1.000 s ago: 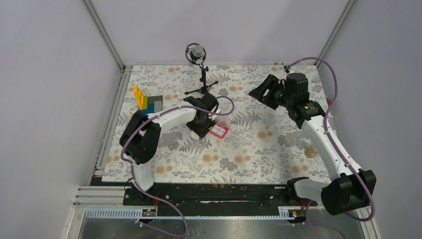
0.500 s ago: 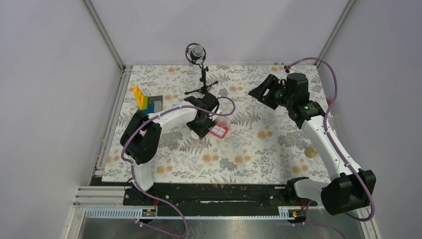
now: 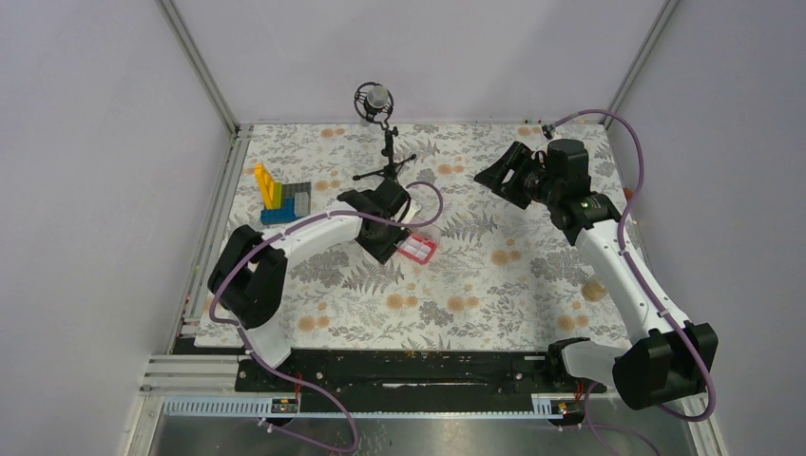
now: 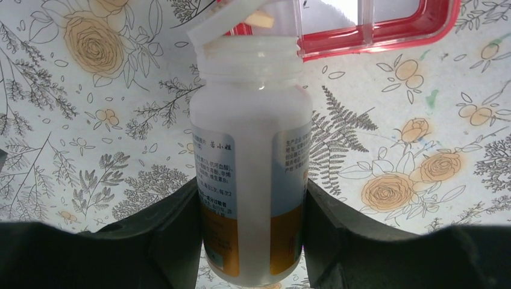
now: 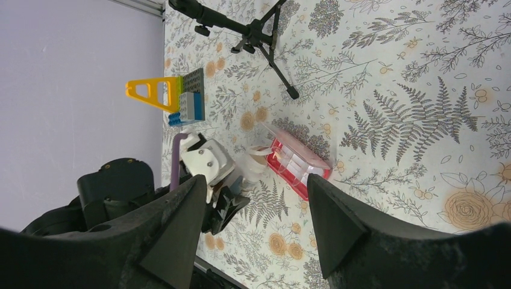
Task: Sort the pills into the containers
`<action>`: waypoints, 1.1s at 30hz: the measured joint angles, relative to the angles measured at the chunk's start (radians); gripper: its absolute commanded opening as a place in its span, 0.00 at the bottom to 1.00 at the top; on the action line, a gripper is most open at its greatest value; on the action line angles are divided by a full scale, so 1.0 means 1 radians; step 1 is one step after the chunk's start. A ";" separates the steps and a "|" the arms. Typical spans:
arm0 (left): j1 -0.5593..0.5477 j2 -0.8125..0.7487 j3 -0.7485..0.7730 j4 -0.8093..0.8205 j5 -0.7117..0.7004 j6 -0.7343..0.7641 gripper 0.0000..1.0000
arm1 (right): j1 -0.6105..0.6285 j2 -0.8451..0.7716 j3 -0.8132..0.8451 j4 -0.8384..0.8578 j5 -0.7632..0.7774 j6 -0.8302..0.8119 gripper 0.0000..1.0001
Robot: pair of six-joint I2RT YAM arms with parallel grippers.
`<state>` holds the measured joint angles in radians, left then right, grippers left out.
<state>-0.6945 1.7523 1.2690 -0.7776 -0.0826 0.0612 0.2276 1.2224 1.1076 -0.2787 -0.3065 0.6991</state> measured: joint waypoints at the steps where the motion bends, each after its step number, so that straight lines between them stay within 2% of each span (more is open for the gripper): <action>1: 0.000 -0.016 -0.015 0.013 0.001 0.000 0.00 | 0.000 0.000 0.000 0.000 0.000 0.000 0.69; 7: 0.000 -0.105 -0.110 0.092 0.012 0.003 0.00 | -0.001 0.000 0.000 0.000 0.000 0.002 0.69; 18: 0.000 -0.349 -0.274 0.266 0.092 0.017 0.00 | -0.002 -0.014 -0.008 0.030 -0.033 -0.023 0.75; 21: 0.000 -0.418 -0.307 0.317 0.119 0.024 0.00 | -0.002 -0.024 -0.008 0.040 -0.046 -0.034 0.80; 26: 0.000 -0.479 -0.314 0.392 0.182 0.039 0.00 | -0.004 -0.035 -0.014 0.118 -0.150 -0.059 0.88; 33: -0.001 -0.535 -0.314 0.622 0.312 0.012 0.00 | -0.005 -0.034 -0.017 0.319 -0.364 -0.005 0.89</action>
<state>-0.6956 1.2175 0.9546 -0.1555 0.2295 0.0734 0.2226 1.1885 1.0908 0.0406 -0.6704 0.6937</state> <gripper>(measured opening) 0.526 0.888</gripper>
